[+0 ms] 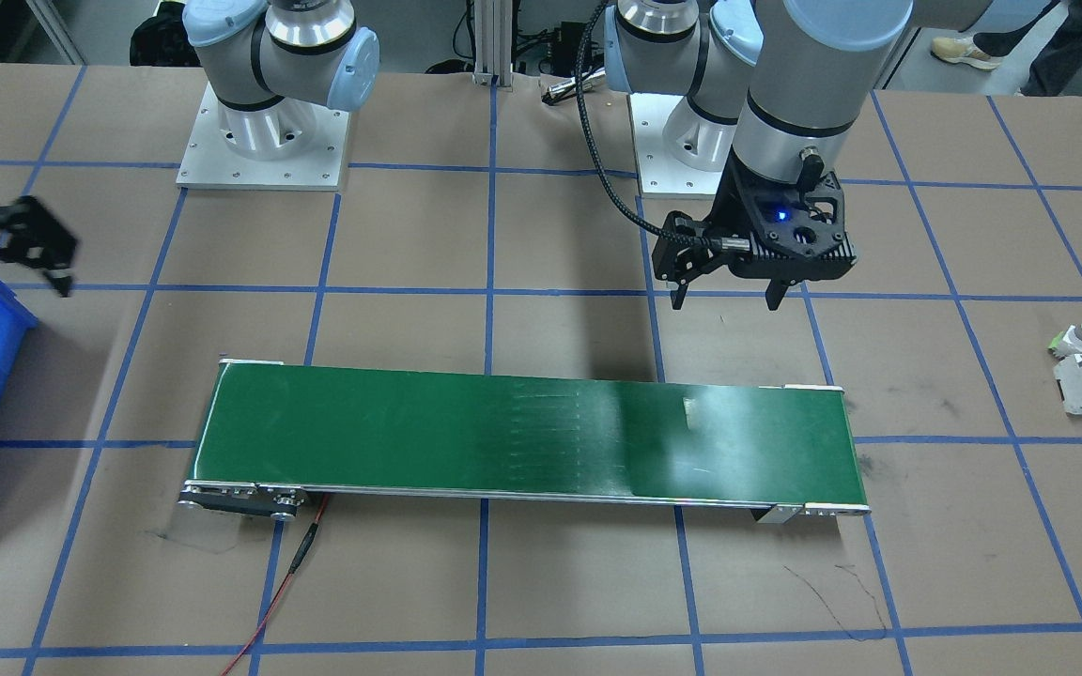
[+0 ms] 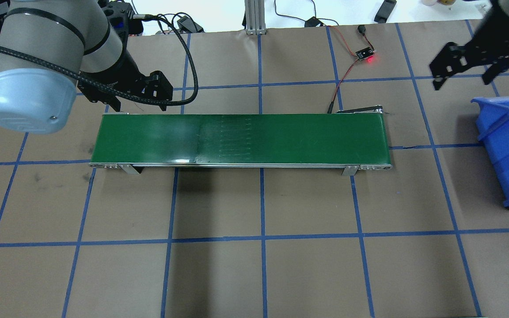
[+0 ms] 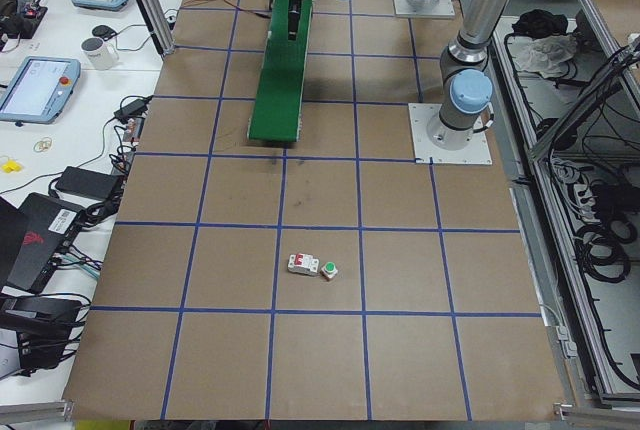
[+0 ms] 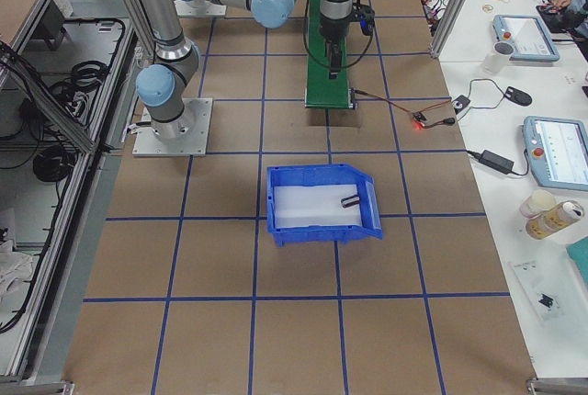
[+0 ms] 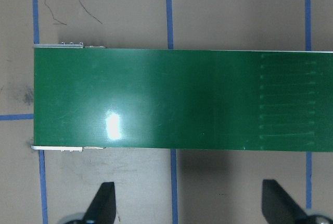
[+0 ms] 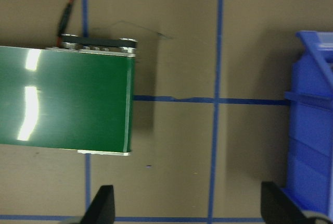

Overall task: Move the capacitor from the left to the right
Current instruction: 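Release the capacitor into the bin and raise the right gripper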

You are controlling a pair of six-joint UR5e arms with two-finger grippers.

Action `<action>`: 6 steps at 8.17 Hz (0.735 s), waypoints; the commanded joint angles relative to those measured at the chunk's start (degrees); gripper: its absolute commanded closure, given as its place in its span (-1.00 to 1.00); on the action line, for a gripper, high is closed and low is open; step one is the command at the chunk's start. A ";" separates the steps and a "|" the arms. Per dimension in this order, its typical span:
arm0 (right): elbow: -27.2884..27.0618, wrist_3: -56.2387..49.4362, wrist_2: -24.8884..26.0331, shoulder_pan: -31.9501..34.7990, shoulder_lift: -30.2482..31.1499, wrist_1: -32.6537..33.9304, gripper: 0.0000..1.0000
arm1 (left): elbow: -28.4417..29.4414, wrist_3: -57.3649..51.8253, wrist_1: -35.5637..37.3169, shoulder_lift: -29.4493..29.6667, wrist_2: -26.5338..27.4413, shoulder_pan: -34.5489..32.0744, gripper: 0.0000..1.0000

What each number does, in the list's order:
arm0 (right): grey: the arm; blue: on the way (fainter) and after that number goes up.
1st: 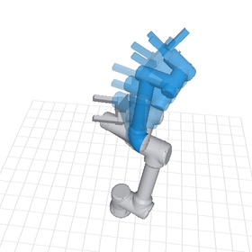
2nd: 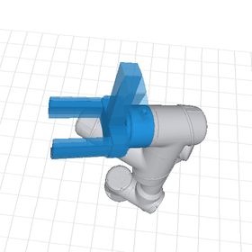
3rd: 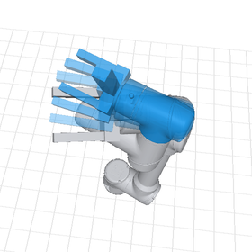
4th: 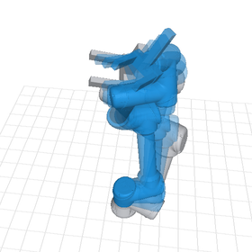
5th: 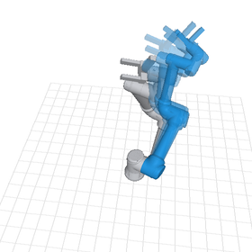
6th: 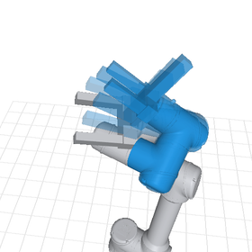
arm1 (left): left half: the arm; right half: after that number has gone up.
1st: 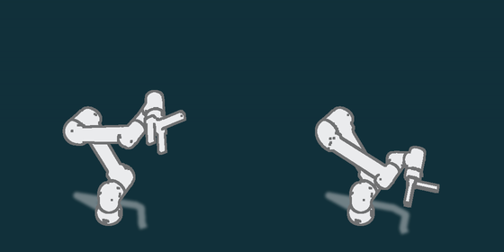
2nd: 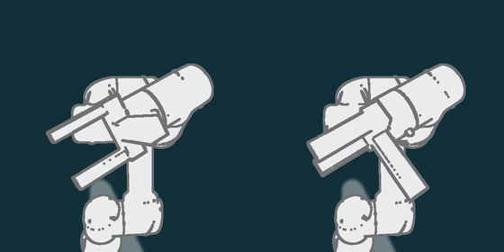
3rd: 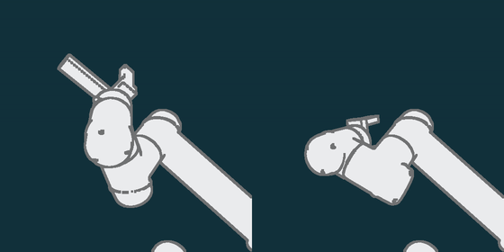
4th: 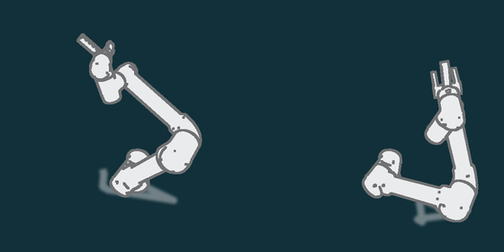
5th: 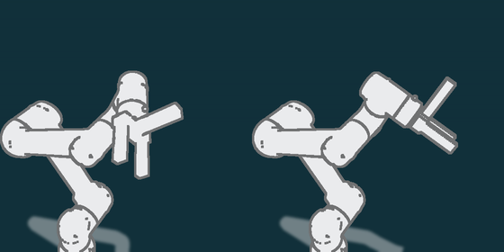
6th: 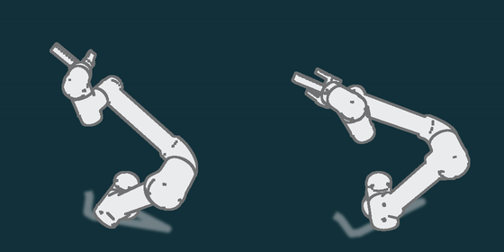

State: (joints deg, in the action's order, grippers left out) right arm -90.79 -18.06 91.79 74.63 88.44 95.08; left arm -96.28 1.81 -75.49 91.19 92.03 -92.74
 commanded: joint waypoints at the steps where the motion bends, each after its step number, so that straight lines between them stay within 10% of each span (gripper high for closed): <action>1: -0.18 15.46 0.23 14.36 0.59 -0.42 -1.00 | -0.31 -0.06 -0.62 -0.57 0.00 0.01 -1.00; 6: -0.80 17.00 0.23 17.21 0.68 -0.60 -1.00 | -0.14 -0.06 -2.64 -1.71 0.17 0.01 -1.00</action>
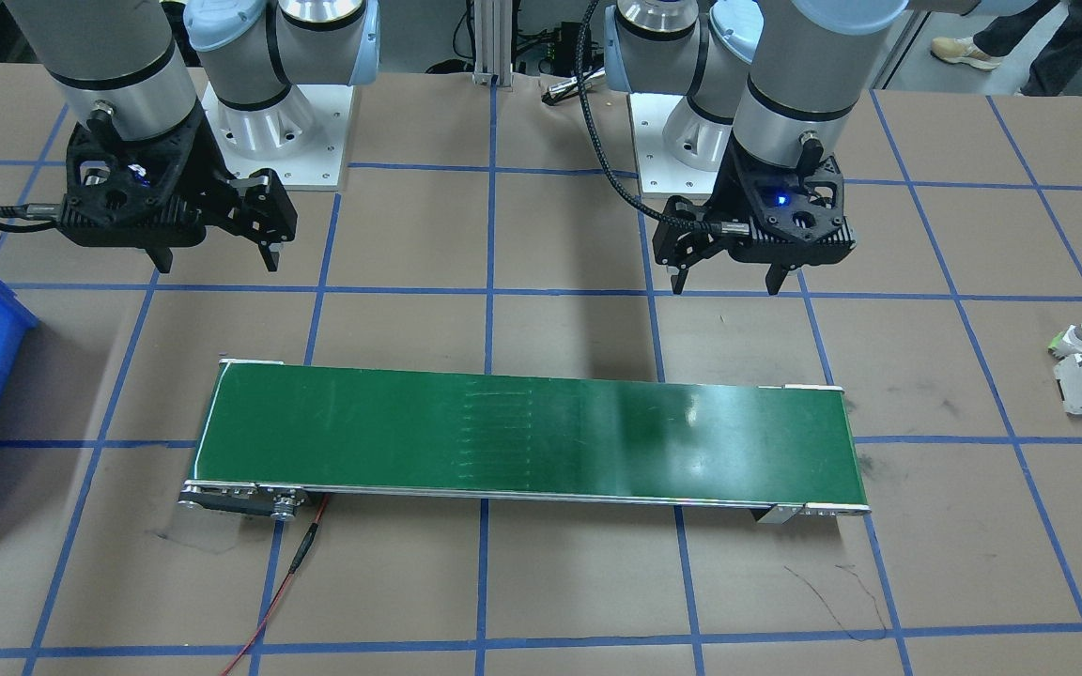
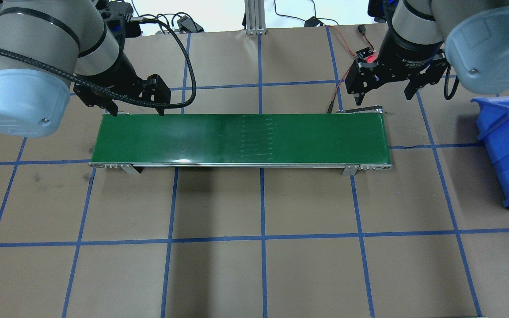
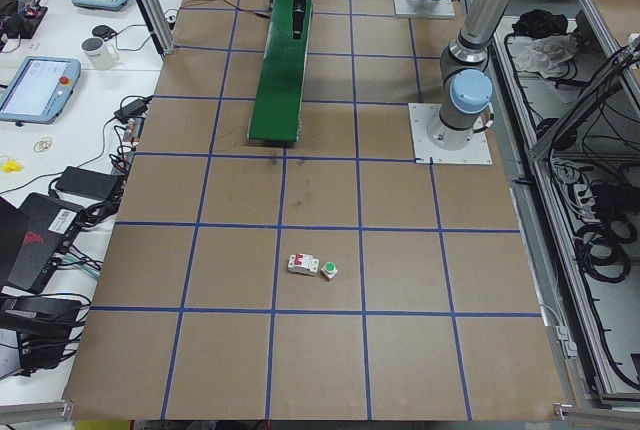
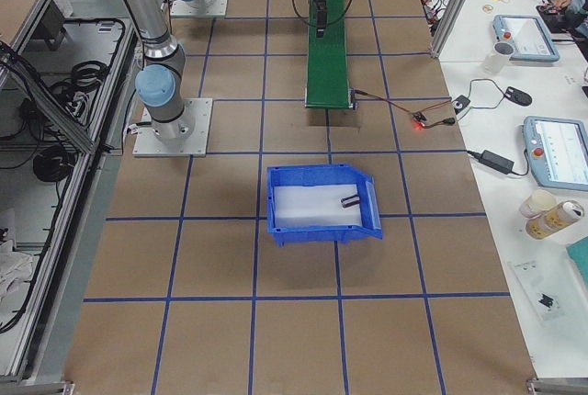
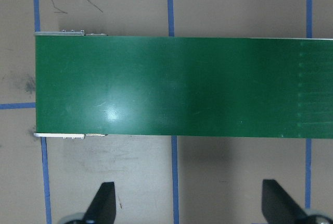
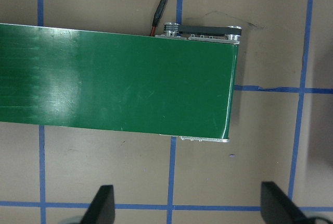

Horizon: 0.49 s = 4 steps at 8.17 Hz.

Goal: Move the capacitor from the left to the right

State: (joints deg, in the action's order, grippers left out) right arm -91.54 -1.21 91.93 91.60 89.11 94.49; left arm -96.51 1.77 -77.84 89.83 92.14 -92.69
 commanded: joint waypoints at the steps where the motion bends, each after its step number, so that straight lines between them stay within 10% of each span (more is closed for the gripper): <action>1: -0.04 0.07 -0.09 0.24 0.01 -0.01 -1.00 | 0.01 -0.02 -0.21 -0.27 0.14 0.06 -1.00; 4: -0.04 0.07 0.26 0.24 -0.08 0.08 -1.00 | -0.08 -0.97 -0.30 -0.36 0.32 0.84 -1.00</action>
